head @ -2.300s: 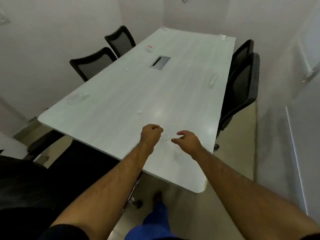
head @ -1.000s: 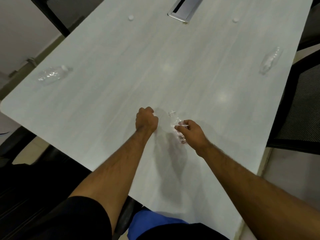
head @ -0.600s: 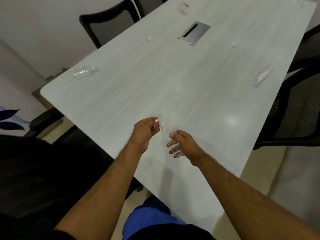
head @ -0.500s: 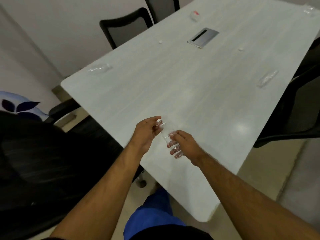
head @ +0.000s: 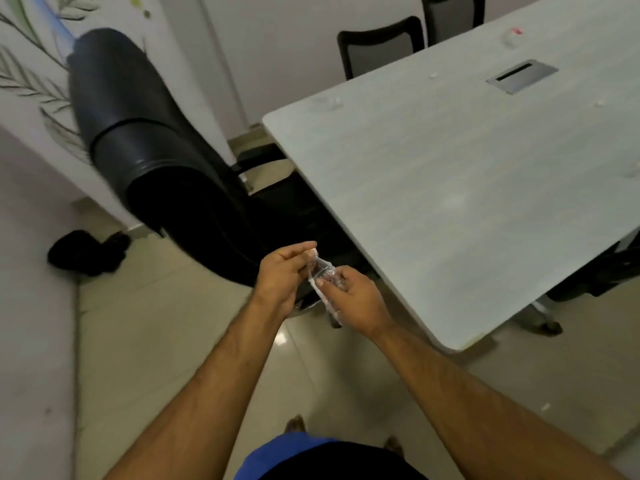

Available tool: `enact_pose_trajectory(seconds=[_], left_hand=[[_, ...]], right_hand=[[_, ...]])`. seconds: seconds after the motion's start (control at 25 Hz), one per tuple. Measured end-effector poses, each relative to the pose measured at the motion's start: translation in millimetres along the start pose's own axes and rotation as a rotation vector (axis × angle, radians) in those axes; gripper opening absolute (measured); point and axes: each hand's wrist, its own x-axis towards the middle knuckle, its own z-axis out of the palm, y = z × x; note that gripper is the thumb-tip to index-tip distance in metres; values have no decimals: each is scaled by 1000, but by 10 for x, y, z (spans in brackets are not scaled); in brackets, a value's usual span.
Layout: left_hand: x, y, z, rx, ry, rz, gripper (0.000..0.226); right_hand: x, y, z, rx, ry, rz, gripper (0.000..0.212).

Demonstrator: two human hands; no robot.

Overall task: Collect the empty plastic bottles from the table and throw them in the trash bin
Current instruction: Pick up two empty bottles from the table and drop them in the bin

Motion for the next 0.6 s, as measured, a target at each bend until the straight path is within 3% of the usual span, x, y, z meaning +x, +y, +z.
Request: enact_pose_trajectory(seconds=[0.2, 0.32, 0.44, 0.6], left_hand=[[-358, 164, -1350, -156, 307, 92, 13], [-435, 329, -2514, -310, 517, 142, 14], [-422, 572, -3541, -389, 579, 156, 9], [-341, 1013, -4515, -384, 490, 139, 5]], right_hand=[[-212, -491, 1320, -218, -68, -185, 43], [-231, -960, 2433, -335, -125, -284, 46], [-175, -1450, 3375, -445, -158, -401, 50], [37, -1896, 4296, -470, -160, -434, 49]])
